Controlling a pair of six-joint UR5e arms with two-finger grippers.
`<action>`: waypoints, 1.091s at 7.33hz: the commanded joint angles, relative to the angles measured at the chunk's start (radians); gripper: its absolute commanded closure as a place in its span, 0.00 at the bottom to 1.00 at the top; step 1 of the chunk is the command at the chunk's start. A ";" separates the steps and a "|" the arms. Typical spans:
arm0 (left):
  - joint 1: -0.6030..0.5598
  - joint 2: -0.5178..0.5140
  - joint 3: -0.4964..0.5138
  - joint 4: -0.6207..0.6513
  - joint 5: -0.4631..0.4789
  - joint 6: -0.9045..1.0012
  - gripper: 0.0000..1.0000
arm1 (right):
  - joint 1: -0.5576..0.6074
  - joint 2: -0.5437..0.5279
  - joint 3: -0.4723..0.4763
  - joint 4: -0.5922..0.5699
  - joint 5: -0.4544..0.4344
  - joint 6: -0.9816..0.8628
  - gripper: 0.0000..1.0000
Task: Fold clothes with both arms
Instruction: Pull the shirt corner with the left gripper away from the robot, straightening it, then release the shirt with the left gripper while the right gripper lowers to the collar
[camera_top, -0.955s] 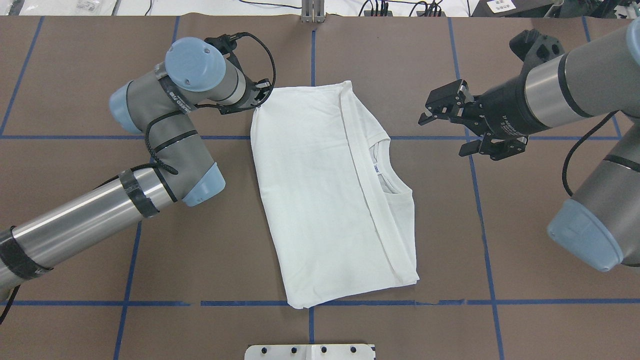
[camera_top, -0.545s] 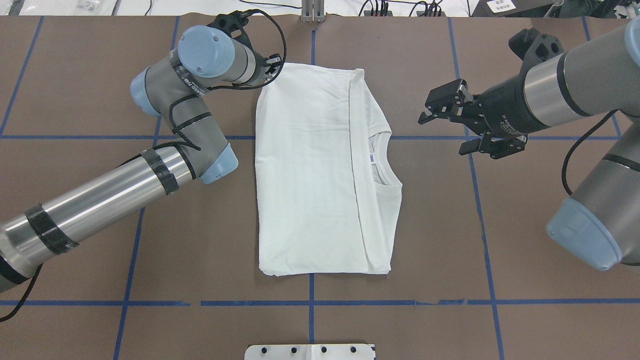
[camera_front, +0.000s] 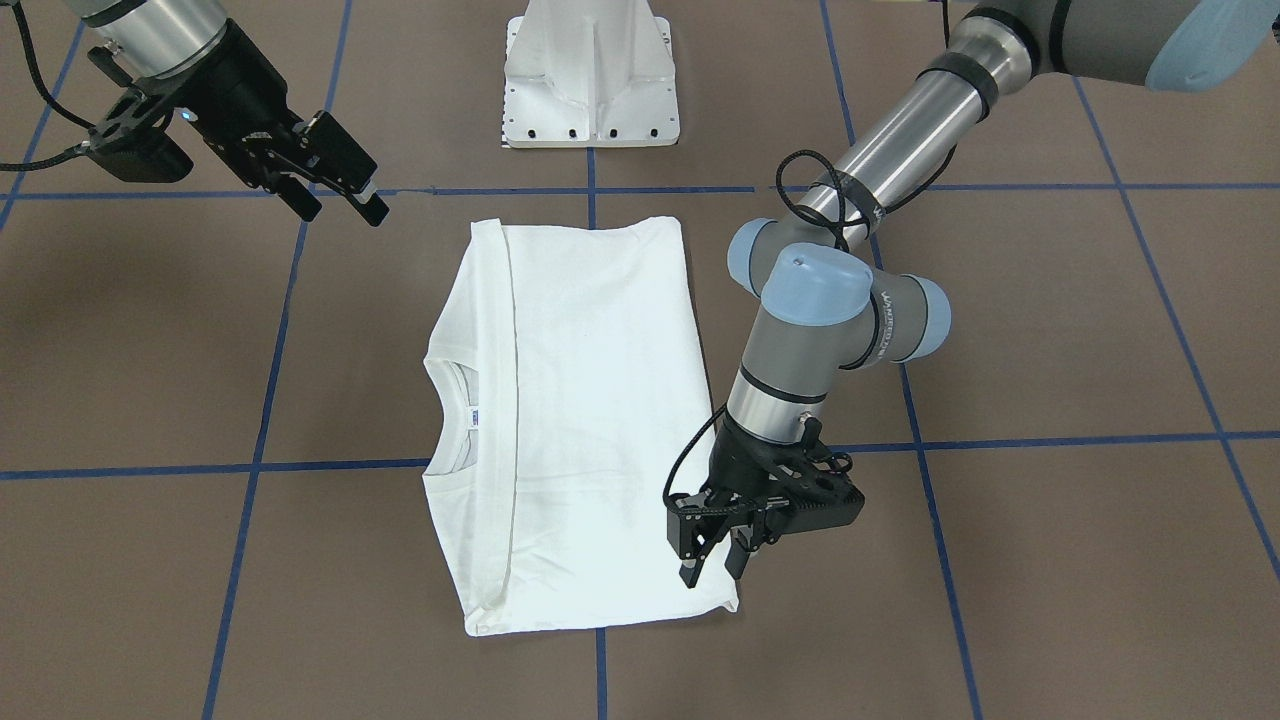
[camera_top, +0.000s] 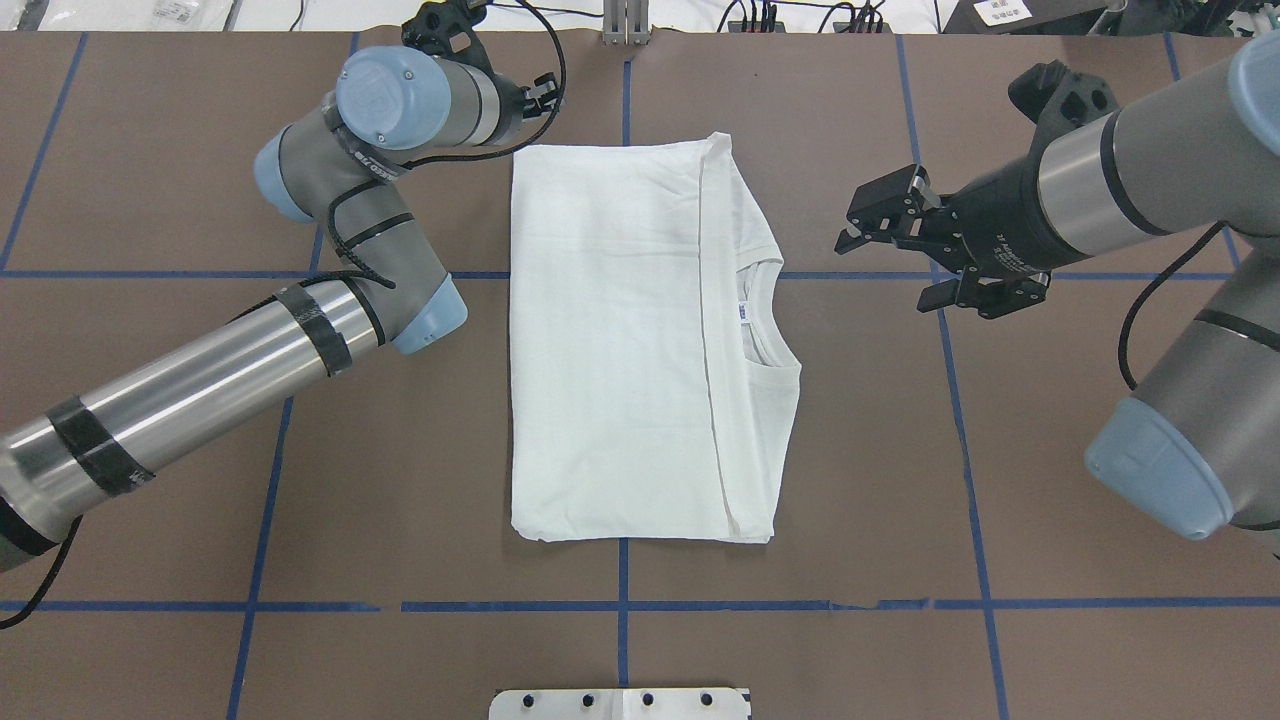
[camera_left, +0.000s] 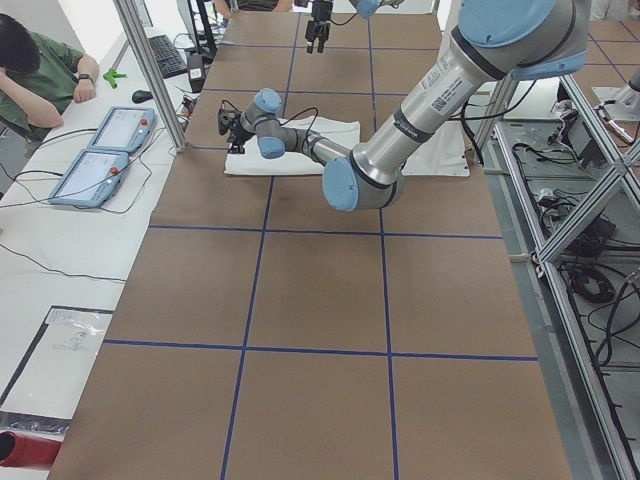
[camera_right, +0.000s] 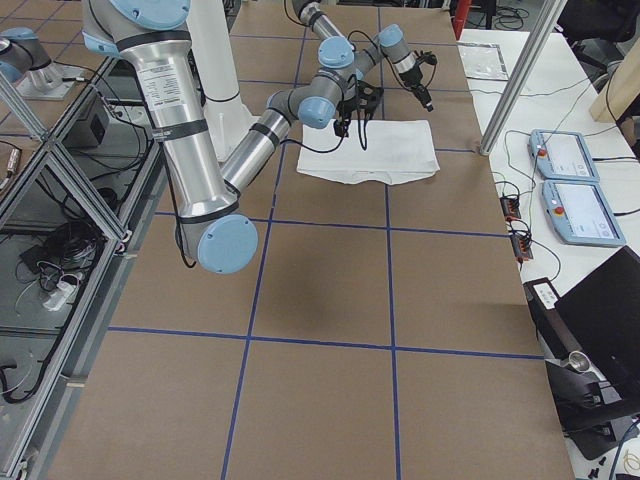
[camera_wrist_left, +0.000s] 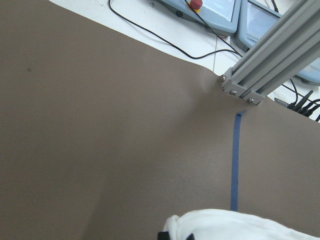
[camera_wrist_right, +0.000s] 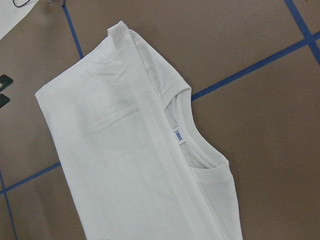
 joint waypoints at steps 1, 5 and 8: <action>-0.049 0.041 -0.026 0.058 -0.133 0.047 0.00 | -0.020 0.019 -0.058 -0.006 -0.033 -0.074 0.00; -0.054 0.350 -0.548 0.399 -0.233 0.227 0.00 | -0.173 0.210 -0.142 -0.358 -0.233 -0.351 0.00; -0.048 0.541 -0.840 0.480 -0.330 0.281 0.00 | -0.307 0.331 -0.294 -0.533 -0.345 -0.549 0.00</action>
